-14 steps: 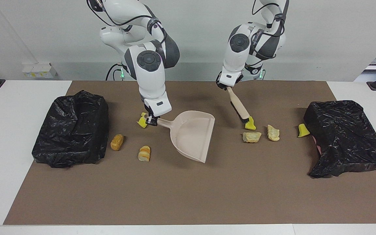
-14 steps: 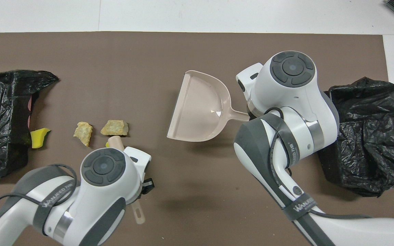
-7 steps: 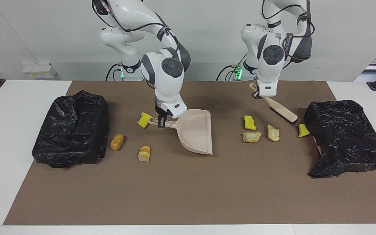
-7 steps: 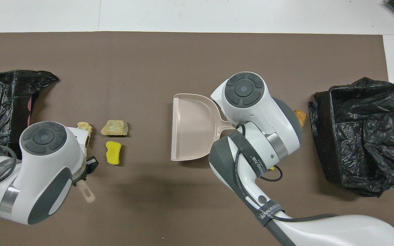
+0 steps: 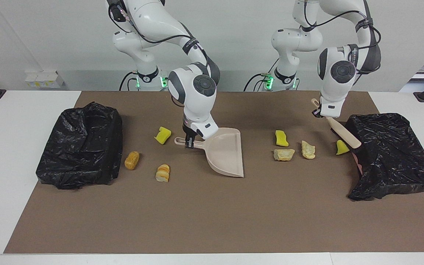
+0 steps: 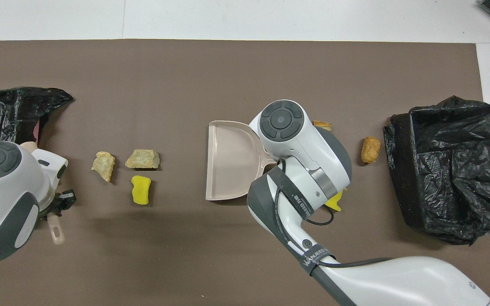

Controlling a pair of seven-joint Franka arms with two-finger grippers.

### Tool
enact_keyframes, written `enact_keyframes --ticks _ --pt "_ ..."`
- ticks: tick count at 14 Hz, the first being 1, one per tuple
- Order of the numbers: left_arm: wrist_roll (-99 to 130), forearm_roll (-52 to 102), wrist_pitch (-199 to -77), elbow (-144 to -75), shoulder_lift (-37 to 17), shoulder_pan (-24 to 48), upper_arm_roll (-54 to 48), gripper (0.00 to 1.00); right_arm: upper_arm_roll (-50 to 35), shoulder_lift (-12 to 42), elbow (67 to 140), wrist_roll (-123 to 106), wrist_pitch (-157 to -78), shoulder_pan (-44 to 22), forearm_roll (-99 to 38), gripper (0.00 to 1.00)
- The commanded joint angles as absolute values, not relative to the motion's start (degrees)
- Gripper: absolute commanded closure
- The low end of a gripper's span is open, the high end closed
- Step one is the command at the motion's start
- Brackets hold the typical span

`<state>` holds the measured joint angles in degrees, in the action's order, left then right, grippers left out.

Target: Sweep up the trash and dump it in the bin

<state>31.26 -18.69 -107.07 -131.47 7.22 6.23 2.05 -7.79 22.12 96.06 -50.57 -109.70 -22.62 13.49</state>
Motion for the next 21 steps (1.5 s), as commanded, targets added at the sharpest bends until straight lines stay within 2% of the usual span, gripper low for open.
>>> enact_keyframes --ticks 1,6,10,12,16,21 --pt "21.49 -22.05 -109.77 -131.92 6.15 2.56 1.32 1.0 -8.17 22.24 97.21 -47.38 -111.97 -22.85 13.89 1.0" --pt "13.64 -16.38 -112.59 -132.89 5.01 3.16 0.88 1.0 -8.26 21.71 99.14 -46.14 -112.85 -22.94 13.8 1.0" --pt "11.86 -6.52 -110.93 -130.79 4.57 10.52 0.88 1.0 -8.26 21.45 99.76 -47.28 -112.94 -22.94 14.94 1.0" --pt "11.95 -4.57 -107.95 -127.81 4.39 11.25 0.88 1.0 -8.26 21.36 99.67 -49.03 -112.41 -23.2 17.65 1.0" --pt "13.71 -10.95 -106.96 -126.56 4.39 9.67 1.41 1.0 -8.26 21.18 99.67 -50.8 -112.41 -23.64 18.54 1.0" --pt "13.27 -24.23 -113.01 -129.62 4.31 1.68 1.32 1.0 -8.26 21.27 99.67 -53.09 -113.55 -23.64 18.63 1.0"
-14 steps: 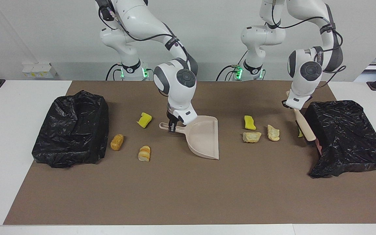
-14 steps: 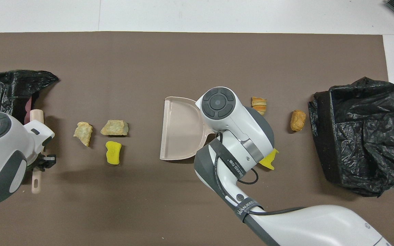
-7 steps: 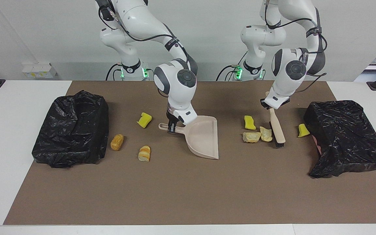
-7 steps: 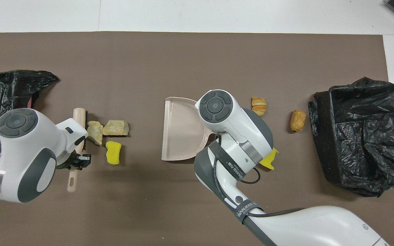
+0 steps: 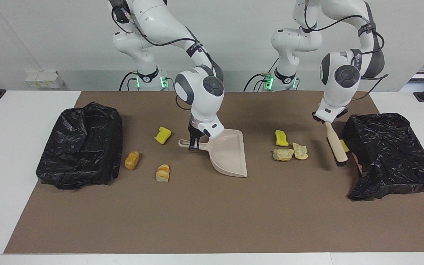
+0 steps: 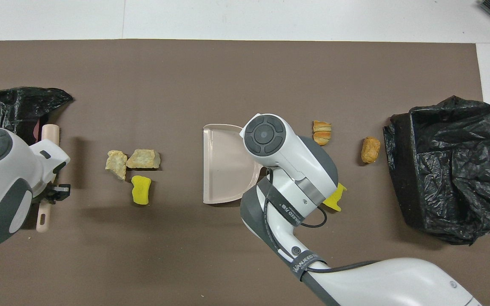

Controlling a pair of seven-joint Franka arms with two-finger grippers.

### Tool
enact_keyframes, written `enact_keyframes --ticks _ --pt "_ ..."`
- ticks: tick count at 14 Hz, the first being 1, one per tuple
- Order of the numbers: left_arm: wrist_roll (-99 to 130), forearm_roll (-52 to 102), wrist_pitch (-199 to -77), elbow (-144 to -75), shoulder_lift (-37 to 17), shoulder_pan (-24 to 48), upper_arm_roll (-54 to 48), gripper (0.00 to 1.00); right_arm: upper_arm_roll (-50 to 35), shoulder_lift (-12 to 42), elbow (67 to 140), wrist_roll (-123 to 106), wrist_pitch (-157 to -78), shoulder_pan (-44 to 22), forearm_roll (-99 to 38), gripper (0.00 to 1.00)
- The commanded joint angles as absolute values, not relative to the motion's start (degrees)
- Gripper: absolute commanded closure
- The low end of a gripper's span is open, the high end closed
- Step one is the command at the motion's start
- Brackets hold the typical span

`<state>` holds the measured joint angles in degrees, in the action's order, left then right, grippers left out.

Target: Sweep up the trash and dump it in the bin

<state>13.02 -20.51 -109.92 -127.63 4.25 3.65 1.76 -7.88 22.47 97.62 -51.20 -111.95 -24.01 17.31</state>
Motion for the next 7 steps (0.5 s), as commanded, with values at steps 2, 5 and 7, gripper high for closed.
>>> enact_keyframes --ticks 2,5,7 --pt "12.05 -25.84 -116.61 -132.79 4.22 -1.83 1.32 1.0 -8.35 21.36 99.67 -53.09 -114.08 -23.64 18.2 1.0" --pt "10.02 -25.49 -118.13 -134.91 4.48 -2.02 1.14 1.0 -8.44 21.27 100.11 -52.65 -114.7 -23.64 17.67 1.0" --pt "9.84 -21.91 -117.51 -135.09 4.39 -0.88 0.88 1.0 -8.44 21.27 100.2 -52.56 -114.7 -23.64 17.67 1.0"
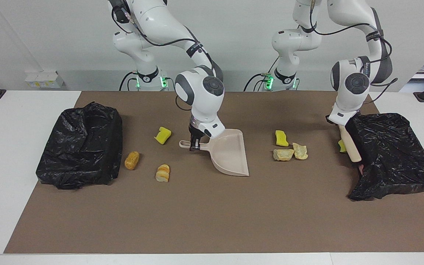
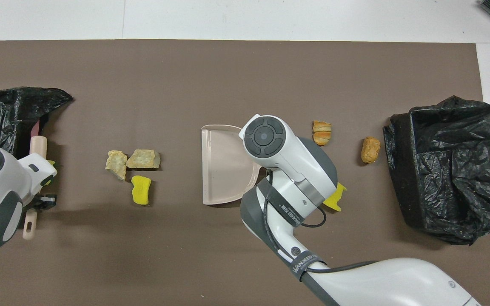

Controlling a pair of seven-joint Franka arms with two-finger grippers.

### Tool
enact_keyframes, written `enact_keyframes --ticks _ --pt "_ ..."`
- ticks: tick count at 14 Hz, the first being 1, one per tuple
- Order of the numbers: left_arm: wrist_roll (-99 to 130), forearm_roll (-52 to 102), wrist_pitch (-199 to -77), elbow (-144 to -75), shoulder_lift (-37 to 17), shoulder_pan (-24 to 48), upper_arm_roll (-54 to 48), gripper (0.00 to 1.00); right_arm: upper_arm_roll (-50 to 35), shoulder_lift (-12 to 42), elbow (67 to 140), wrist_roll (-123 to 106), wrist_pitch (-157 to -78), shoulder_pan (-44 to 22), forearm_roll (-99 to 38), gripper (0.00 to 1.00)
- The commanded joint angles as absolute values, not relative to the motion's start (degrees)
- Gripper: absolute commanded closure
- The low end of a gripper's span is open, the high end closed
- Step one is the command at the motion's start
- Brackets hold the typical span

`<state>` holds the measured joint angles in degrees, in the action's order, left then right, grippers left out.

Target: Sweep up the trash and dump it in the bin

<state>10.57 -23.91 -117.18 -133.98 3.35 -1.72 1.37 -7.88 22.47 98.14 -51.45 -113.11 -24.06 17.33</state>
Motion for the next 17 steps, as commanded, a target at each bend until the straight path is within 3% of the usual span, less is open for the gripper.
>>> enact_keyframes --ticks 1,6,10,15,17 --pt "9.67 -18.84 -117.34 -135.09 4.39 0.25 0.88 1.0 -8.44 21.27 100.2 -52.56 -114.61 -23.56 17.67 1.0" --pt "10.2 -7.23 -111.46 -130.09 3.34 10.44 0.97 1.0 -8.44 21.01 100.19 -52.47 -112.77 -23.64 17.67 1.0" --pt "9.41 -2.29 -100.04 -119.9 4.39 9.5 1.14 1.0 -8.44 20.83 100.2 -52.47 -112.5 -23.73 17.84 1.0" --pt "-0.16 -1.93 -105.71 -125.49 6.15 0.28 1.41 1.0 -8.44 20.83 100.28 -52.38 -112.5 -23.73 17.84 1.0" --pt "-0.7 -1.85 -110.11 -127.96 6.07 0.0 1.32 1.0 -8.44 20.83 100.28 -52.38 -112.5 -23.73 17.84 1.0"
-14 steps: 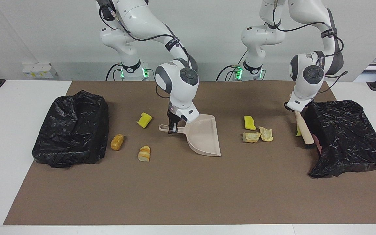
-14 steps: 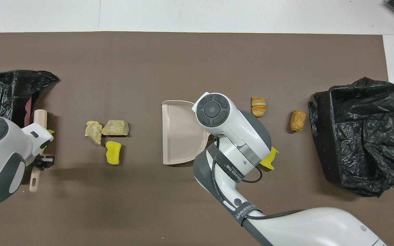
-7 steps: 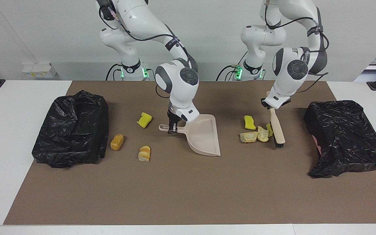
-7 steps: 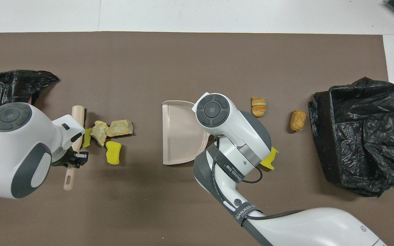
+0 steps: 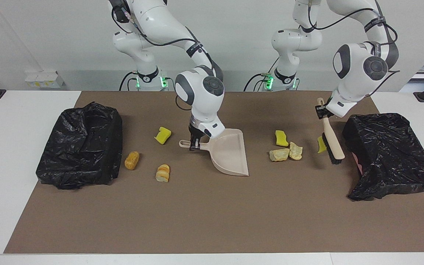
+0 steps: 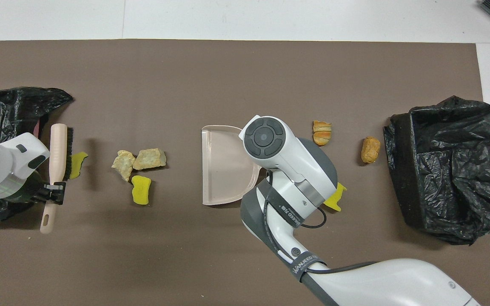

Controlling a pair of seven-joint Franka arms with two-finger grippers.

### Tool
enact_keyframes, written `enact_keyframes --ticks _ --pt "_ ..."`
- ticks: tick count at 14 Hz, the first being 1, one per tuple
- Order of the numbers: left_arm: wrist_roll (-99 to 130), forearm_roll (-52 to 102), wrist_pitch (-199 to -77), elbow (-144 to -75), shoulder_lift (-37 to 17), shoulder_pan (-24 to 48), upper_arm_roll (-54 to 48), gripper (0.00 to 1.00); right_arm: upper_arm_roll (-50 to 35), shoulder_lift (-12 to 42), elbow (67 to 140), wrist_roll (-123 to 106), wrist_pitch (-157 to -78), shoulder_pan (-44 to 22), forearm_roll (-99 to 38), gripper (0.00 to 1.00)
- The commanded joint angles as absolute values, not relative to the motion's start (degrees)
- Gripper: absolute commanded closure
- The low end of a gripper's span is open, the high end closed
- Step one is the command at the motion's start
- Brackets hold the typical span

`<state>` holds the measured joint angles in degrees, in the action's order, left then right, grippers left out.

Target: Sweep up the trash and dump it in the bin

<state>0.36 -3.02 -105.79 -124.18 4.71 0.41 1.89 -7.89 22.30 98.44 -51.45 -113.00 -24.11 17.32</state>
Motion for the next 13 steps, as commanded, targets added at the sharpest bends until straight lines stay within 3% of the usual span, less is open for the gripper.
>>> enact_keyframes --ticks 1,8,13 --pt "-0.44 -0.71 -110.39 -127.97 5.89 0.52 1.23 1.0 -8.44 20.83 100.28 -52.38 -112.5 -23.73 17.84 1.0" --pt "5.27 14.47 -107.15 -127.36 6.24 12.73 1.05 1.0 -8.44 20.57 100.72 -52.38 -112.5 -23.73 17.84 1.0" --pt "7.65 16.09 -101.16 -122.34 7.03 10.82 1.41 1.0 -8.44 20.57 100.72 -52.38 -112.5 -23.73 17.84 1.0"
